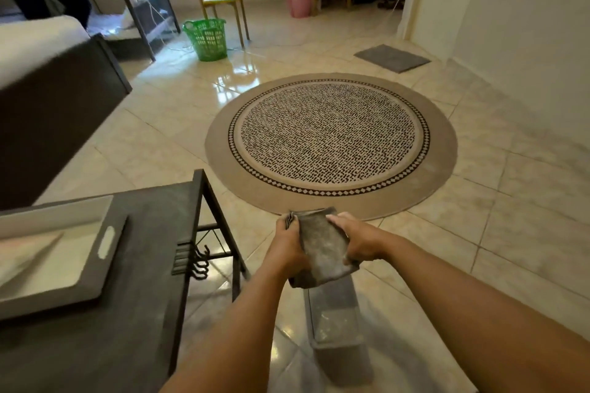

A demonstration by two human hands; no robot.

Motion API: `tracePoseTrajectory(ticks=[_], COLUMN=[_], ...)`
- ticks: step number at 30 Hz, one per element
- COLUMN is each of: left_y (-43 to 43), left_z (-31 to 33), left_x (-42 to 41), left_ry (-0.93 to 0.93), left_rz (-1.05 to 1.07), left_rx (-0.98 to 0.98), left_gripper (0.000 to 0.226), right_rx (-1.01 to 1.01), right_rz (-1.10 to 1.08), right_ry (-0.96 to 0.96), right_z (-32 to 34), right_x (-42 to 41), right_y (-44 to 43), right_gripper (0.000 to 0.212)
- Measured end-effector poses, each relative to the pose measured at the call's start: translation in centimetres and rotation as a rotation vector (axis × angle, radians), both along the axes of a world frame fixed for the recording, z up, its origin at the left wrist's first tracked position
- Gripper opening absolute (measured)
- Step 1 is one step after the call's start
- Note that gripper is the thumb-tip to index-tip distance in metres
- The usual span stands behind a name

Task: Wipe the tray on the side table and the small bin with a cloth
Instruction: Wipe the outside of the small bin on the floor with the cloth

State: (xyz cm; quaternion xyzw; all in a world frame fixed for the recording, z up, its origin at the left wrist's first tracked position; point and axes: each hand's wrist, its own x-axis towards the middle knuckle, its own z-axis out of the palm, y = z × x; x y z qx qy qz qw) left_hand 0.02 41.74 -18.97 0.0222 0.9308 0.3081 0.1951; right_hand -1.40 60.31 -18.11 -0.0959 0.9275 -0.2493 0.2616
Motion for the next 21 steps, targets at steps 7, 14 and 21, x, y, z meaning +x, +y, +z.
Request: tracePoseTrajectory(ticks=[7,14,21], left_y=[0.9,1.8,1.2], left_z=[3.5,7.1,7.0], left_x=[10.3,17.0,18.9], left_ry=[0.12,0.177,0.131], left_rz=[-0.008,-0.022,0.068], left_rx=[-0.002,0.087,0.216], left_gripper=[0.104,0.101,0.088], right_rx=[0.004,-0.014,-0.026], right_rz=[0.02,-0.017,0.004], right_ry=[0.116,0.225,0.236], right_z=[4.3,7.4,6.6], right_x=[10.7,18.5,20.2], right_y=[0.9,1.6,0.7], right_gripper=[0.109,0.109,0.111])
